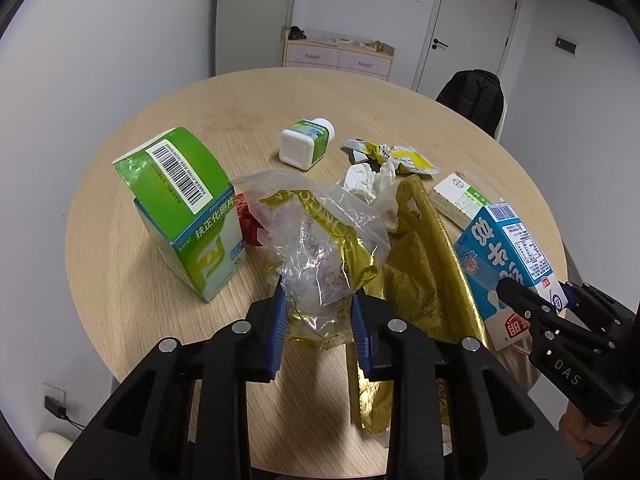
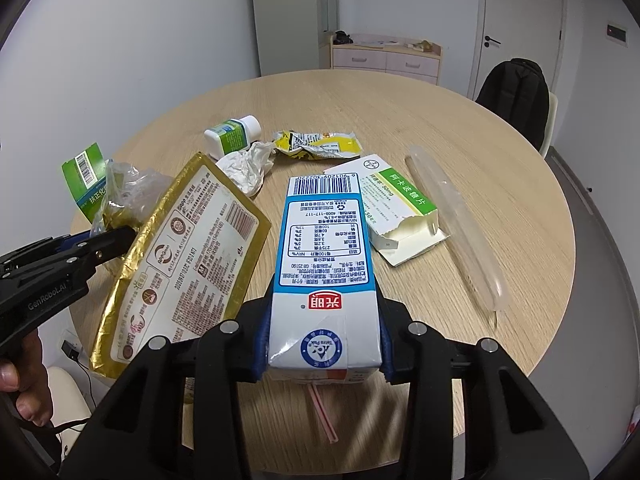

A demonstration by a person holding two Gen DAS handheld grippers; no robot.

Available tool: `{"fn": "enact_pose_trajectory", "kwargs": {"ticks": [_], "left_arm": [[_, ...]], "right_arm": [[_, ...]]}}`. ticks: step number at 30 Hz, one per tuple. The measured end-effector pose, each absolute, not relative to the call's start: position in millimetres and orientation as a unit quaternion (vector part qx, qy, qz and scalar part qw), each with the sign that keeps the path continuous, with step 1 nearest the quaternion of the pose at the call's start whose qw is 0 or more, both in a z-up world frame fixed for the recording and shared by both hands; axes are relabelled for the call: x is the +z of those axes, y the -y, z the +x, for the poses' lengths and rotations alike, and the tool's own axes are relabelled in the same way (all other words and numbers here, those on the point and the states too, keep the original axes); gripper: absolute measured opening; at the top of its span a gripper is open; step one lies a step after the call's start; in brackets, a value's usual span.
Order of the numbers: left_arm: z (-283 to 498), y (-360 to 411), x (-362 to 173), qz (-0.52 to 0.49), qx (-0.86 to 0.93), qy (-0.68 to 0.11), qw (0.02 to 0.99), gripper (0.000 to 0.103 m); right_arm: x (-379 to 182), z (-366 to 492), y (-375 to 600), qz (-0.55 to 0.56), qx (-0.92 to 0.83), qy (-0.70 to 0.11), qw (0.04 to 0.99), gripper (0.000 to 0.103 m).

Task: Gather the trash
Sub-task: 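Grasp the clear plastic bag with the left tool while the right tool grasps the milk carton, then carry the plastic bag and milk carton down over the black trash bin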

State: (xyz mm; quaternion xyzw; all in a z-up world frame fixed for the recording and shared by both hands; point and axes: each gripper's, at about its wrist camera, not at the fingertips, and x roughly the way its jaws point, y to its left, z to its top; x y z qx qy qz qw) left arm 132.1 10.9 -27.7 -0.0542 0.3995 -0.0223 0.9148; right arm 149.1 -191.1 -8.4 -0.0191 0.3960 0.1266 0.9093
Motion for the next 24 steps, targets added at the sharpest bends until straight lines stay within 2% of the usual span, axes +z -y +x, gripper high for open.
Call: {"fn": "enact_pose_trajectory", "kwargs": {"ticks": [24], "left_arm": [[54, -12, 2, -0.053, -0.013, -0.356, 0.933, 0.027]], "right_arm": [[30, 81, 196, -0.017, 0.123, -0.351, 0.928, 0.038]]}}
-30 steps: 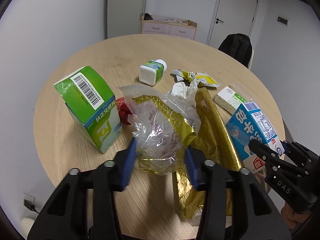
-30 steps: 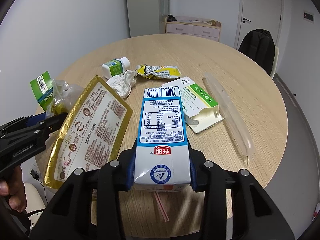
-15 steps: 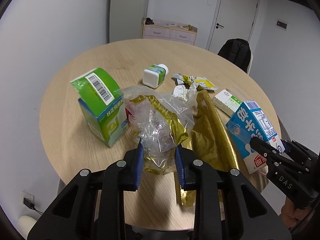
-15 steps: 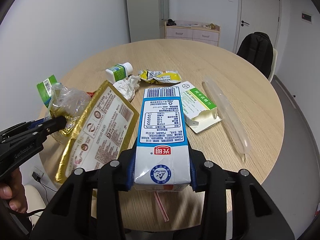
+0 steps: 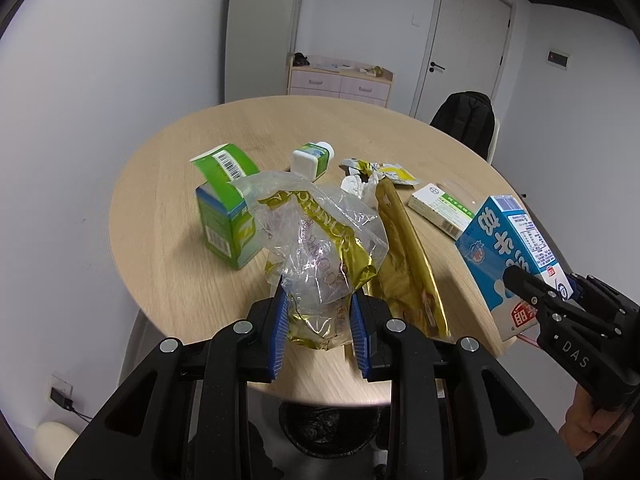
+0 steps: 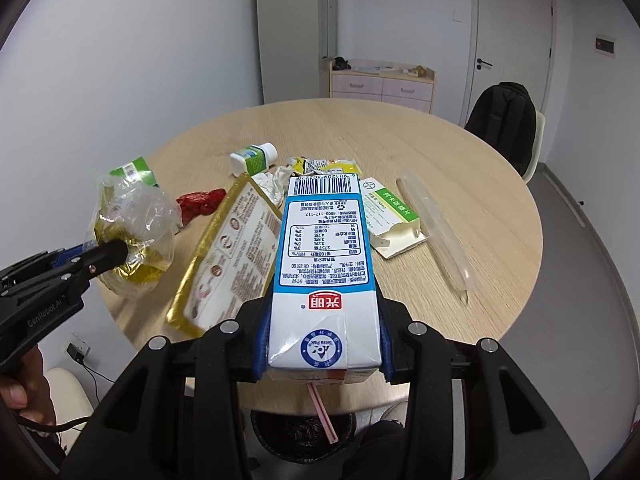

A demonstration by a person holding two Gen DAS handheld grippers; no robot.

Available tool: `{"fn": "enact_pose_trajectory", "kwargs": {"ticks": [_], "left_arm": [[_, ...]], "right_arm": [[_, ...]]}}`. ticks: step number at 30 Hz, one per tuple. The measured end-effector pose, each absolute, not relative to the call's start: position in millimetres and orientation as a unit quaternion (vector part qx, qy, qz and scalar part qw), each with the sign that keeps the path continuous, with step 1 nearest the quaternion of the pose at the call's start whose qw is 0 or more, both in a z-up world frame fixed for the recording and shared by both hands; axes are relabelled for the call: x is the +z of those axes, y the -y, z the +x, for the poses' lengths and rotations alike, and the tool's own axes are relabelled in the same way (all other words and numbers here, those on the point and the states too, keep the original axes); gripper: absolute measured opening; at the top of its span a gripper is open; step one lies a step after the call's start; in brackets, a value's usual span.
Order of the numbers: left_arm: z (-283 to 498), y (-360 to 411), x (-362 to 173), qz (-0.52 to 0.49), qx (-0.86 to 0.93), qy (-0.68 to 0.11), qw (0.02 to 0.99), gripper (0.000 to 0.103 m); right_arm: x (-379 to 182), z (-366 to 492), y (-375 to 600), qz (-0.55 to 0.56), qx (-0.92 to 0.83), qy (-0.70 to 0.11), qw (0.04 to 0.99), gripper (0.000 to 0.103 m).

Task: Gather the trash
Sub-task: 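Carry the plastic bag and milk carton down over the black trash bin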

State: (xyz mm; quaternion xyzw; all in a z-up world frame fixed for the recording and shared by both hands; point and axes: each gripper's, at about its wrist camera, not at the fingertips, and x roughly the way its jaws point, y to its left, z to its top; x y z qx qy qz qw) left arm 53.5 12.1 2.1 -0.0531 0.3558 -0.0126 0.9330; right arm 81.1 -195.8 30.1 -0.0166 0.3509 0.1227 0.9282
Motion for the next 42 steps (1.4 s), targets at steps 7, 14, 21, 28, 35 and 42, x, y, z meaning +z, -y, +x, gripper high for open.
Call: {"fn": "enact_pose_trajectory", "kwargs": {"ticks": [7, 14, 21, 28, 35, 42], "left_arm": [[26, -9, 7, -0.049, -0.010, -0.353, 0.934, 0.027], [-6, -10, 10, -0.051, -0.013, -0.347, 0.936, 0.027], [-39, -9, 8, -0.053, -0.014, -0.346, 0.937, 0.027], [-77, -5, -6, -0.053, -0.015, -0.349, 0.935, 0.027], [-102, 4, -19, -0.050, -0.022, -0.351, 0.935, 0.027], [-121, 15, -34, -0.046, -0.029, -0.357, 0.933, 0.027]], "right_arm": [[37, 50, 196, -0.010, 0.121, -0.342, 0.932, 0.038], [43, 16, 199, -0.010, 0.119, -0.335, 0.935, 0.038], [42, -22, 201, -0.013, 0.116, -0.333, 0.936, 0.038], [36, -59, 207, -0.011, 0.114, -0.332, 0.936, 0.038], [31, -84, 211, -0.012, 0.110, -0.329, 0.938, 0.038], [20, -104, 214, -0.010, 0.109, -0.334, 0.936, 0.038]]}}
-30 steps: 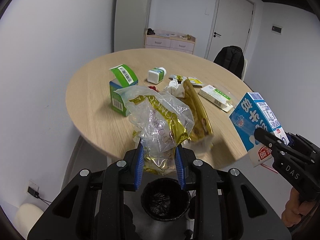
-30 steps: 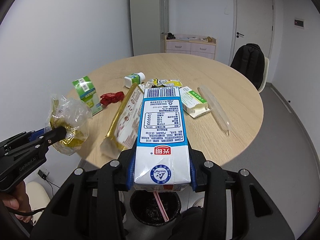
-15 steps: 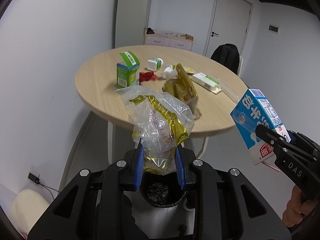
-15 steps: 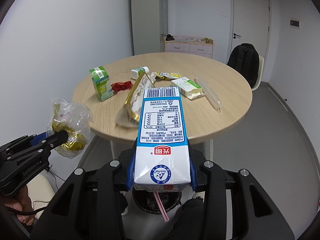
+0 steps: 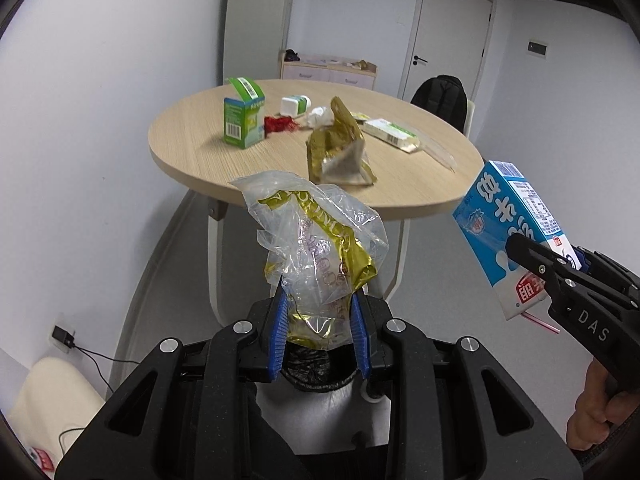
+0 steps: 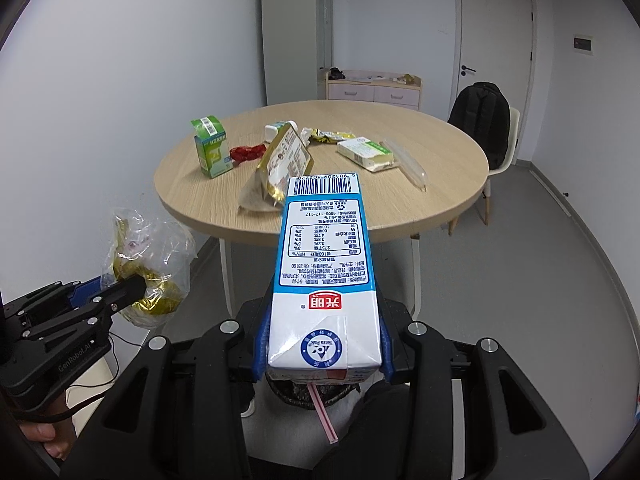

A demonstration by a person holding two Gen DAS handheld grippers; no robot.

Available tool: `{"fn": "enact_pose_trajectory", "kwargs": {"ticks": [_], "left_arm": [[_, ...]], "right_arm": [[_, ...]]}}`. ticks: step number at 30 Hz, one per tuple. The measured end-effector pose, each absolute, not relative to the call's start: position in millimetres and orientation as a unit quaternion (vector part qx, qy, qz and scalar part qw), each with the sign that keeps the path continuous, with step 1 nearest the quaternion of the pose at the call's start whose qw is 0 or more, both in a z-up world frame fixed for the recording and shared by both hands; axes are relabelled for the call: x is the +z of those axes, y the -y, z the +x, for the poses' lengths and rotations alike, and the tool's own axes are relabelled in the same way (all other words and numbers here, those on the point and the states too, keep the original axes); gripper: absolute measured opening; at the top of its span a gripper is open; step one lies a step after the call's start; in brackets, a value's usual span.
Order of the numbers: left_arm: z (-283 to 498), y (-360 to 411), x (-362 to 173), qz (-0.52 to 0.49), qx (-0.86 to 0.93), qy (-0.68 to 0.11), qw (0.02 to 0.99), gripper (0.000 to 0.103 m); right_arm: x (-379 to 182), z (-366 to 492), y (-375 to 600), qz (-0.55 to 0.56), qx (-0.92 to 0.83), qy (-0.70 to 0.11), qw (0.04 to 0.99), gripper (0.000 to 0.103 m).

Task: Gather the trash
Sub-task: 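Carry the plastic bag and milk carton down over the black trash bin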

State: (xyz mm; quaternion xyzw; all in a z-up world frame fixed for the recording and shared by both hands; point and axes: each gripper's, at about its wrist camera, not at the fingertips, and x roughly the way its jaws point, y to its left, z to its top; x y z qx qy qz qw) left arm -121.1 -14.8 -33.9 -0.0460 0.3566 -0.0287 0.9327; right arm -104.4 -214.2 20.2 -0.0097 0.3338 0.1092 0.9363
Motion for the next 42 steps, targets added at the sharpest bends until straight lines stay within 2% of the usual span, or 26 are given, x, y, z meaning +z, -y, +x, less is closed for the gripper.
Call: {"fn": "enact_pose_trajectory", "kwargs": {"ticks": [18, 42], "left_arm": [[-146, 19, -76, -0.046, -0.029, -0.374, 0.926, 0.027], [-103, 16, -144, -0.047, -0.027, -0.434, 0.899, 0.027]], "right_arm": [[-19, -133, 204, -0.016, 0.114, -0.362, 0.925, 0.038], [-105, -82, 197, -0.011, 0.105, -0.438, 0.893, 0.038]]}}
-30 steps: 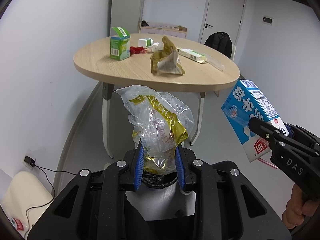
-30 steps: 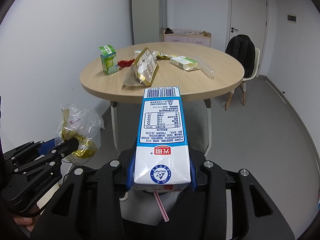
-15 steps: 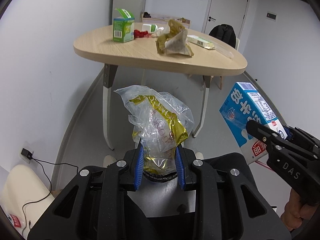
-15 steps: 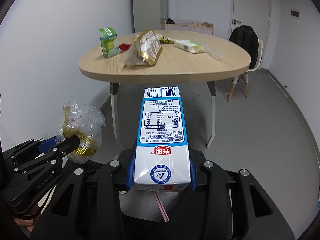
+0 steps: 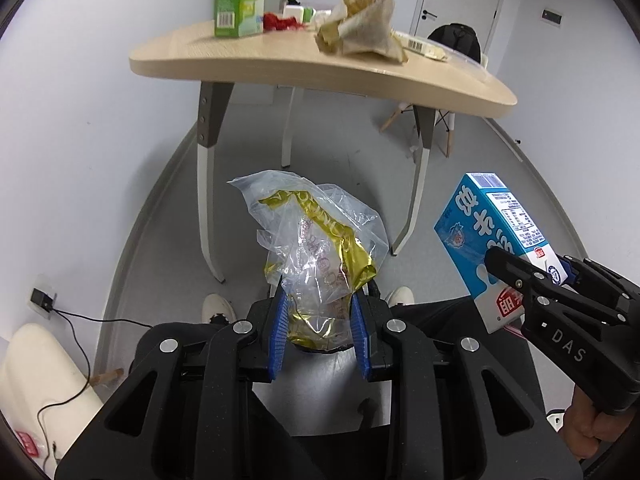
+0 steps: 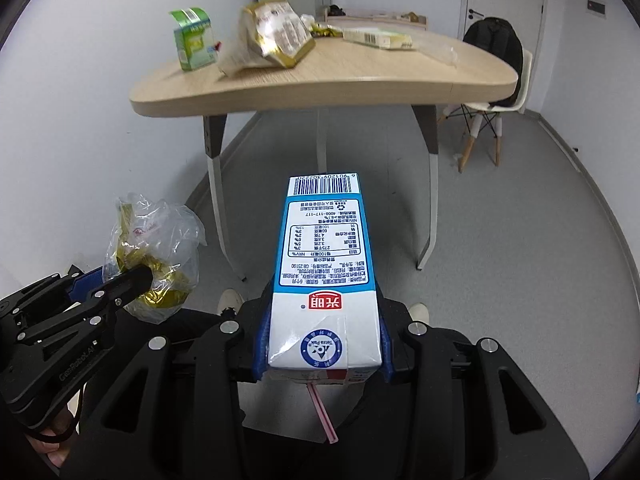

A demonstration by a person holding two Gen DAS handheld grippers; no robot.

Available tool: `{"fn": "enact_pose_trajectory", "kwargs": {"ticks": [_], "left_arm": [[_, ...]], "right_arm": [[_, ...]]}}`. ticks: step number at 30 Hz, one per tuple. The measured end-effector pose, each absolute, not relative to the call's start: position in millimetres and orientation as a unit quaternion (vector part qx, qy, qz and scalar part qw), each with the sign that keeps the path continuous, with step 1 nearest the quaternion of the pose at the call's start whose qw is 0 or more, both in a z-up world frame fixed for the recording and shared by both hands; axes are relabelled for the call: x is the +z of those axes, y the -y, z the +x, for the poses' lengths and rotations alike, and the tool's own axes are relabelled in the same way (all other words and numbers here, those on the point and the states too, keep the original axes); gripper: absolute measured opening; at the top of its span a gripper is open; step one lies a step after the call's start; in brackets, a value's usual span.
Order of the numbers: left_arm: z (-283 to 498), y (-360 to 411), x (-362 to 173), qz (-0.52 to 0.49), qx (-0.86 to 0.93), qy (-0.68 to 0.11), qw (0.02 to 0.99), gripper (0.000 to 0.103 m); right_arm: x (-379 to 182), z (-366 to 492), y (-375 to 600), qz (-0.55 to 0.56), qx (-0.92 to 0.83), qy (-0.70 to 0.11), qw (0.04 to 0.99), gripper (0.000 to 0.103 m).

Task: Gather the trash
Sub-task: 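Carry the plastic bag and milk carton down over the black trash bin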

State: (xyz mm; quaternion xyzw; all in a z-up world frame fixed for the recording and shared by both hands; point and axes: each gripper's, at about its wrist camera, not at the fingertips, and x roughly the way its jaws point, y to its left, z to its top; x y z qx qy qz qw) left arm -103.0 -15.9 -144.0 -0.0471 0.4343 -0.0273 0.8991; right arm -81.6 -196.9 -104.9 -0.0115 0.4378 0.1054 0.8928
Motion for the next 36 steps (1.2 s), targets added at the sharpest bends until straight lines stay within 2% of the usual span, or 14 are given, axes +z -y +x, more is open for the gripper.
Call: {"fn": "enact_pose_trajectory", "kwargs": {"ticks": [36], "left_arm": [[2, 4, -284, -0.071, -0.026, -0.530, 0.844, 0.027]], "right_arm": [[-260, 43, 176, -0.025, 0.088, -0.542, 0.835, 0.038]]}}
